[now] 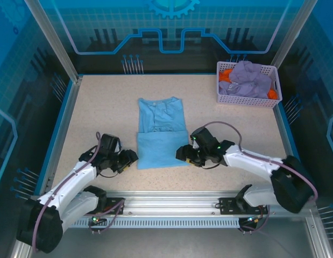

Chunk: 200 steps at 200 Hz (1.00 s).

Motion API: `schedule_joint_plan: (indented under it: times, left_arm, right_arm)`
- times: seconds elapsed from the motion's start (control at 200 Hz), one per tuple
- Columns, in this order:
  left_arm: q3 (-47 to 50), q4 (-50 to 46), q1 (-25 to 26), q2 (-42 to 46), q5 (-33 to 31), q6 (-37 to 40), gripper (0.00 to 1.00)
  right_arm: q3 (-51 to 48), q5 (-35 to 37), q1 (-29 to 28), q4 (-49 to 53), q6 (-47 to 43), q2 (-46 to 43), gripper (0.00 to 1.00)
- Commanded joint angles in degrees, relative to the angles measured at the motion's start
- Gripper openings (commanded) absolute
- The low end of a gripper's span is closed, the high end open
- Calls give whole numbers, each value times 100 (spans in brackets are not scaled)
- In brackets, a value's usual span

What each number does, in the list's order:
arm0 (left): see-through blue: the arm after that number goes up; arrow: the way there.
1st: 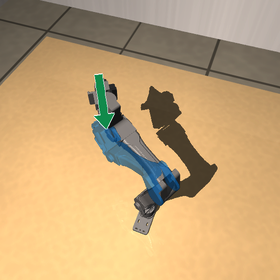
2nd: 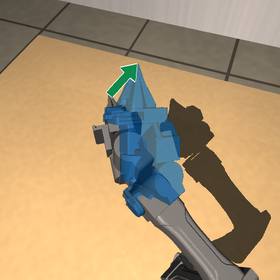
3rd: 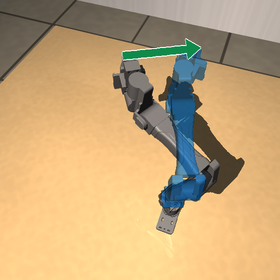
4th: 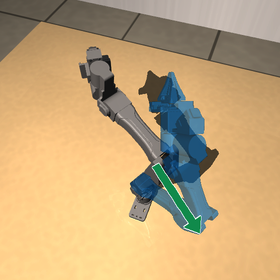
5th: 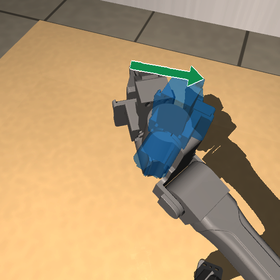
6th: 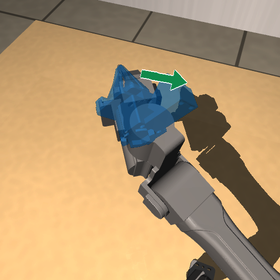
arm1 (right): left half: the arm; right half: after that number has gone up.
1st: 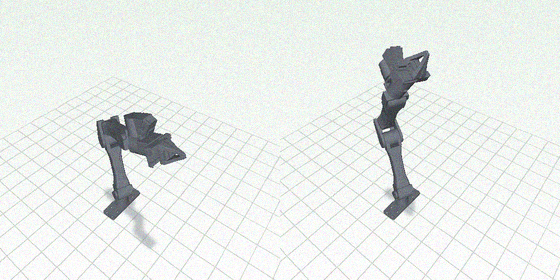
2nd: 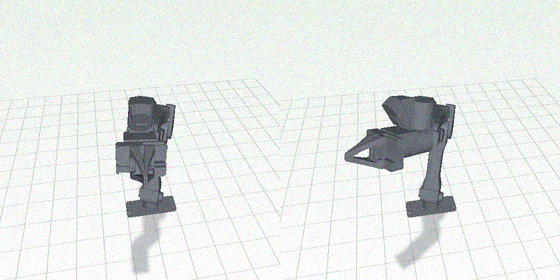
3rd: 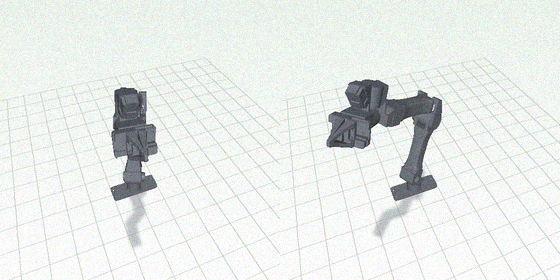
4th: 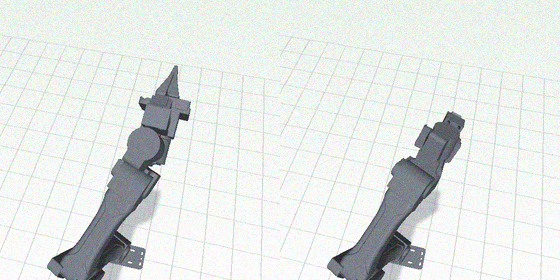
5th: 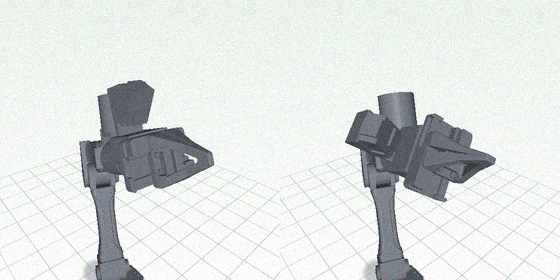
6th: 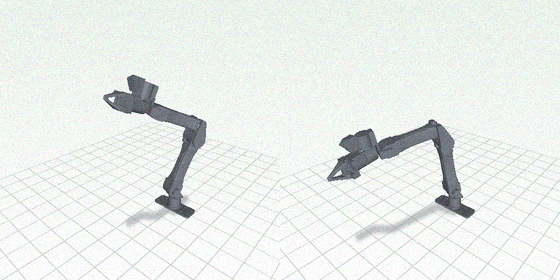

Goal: Fold and stack the t-shirts

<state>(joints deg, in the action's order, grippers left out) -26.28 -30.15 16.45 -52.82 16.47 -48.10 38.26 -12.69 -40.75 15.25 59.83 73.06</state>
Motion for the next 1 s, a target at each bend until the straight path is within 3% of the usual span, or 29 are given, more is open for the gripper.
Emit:
schedule_joint_plan:
  times: [0.0,0.12,0.38,0.515,0.855,0.995]
  left_arm:
    - [-141,-7,302,-103,649,-152,53]
    - [-82,101,712,-306,418,-362,50]
    - [375,963,721,-552,235,-924,43]
    - [401,971,725,-917,131,-992,39]
    - [445,722,737,-790,-441,-1084,44]
    - [513,1106,762,-973,-404,-1222,42]
  right_arm:
    - [-152,661,172,828,-119,-491,66]
    - [-394,203,522,623,-315,-372,61]
    - [-104,-83,604,466,-766,717,49]
    - [34,-43,595,543,-847,961,46]
    - [152,-75,407,445,-842,1251,44]
    - [214,5,381,501,-824,1398,33]
